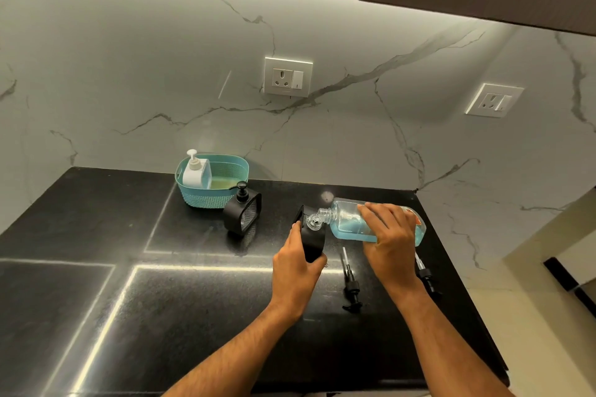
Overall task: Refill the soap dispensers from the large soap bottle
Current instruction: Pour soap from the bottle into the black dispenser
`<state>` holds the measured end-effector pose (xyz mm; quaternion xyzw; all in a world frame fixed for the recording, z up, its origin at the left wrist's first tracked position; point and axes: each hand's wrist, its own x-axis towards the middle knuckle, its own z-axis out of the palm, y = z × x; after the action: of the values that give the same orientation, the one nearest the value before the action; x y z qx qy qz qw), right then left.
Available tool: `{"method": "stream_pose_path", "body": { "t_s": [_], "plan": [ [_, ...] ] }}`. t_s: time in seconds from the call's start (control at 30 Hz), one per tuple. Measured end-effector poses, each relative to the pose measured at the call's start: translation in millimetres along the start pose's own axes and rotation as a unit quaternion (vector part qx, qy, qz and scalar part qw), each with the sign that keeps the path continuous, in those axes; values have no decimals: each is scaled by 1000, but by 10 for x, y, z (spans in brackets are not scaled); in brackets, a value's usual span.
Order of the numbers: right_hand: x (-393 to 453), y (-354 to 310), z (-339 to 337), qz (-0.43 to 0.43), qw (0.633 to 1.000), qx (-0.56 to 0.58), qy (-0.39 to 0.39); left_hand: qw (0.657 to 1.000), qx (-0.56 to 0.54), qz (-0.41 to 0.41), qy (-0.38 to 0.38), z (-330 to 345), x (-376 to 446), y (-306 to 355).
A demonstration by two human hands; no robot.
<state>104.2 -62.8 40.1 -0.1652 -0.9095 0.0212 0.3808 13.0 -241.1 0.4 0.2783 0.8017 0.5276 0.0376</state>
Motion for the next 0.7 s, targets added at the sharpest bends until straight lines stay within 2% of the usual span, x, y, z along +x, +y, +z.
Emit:
{"method": "stream_pose_path", "body": {
  "t_s": [0.7],
  "plan": [
    [38,0,68,-7,1000,-7,-3,1000,6,4,-2,-22,26,-34]
  ]
}}
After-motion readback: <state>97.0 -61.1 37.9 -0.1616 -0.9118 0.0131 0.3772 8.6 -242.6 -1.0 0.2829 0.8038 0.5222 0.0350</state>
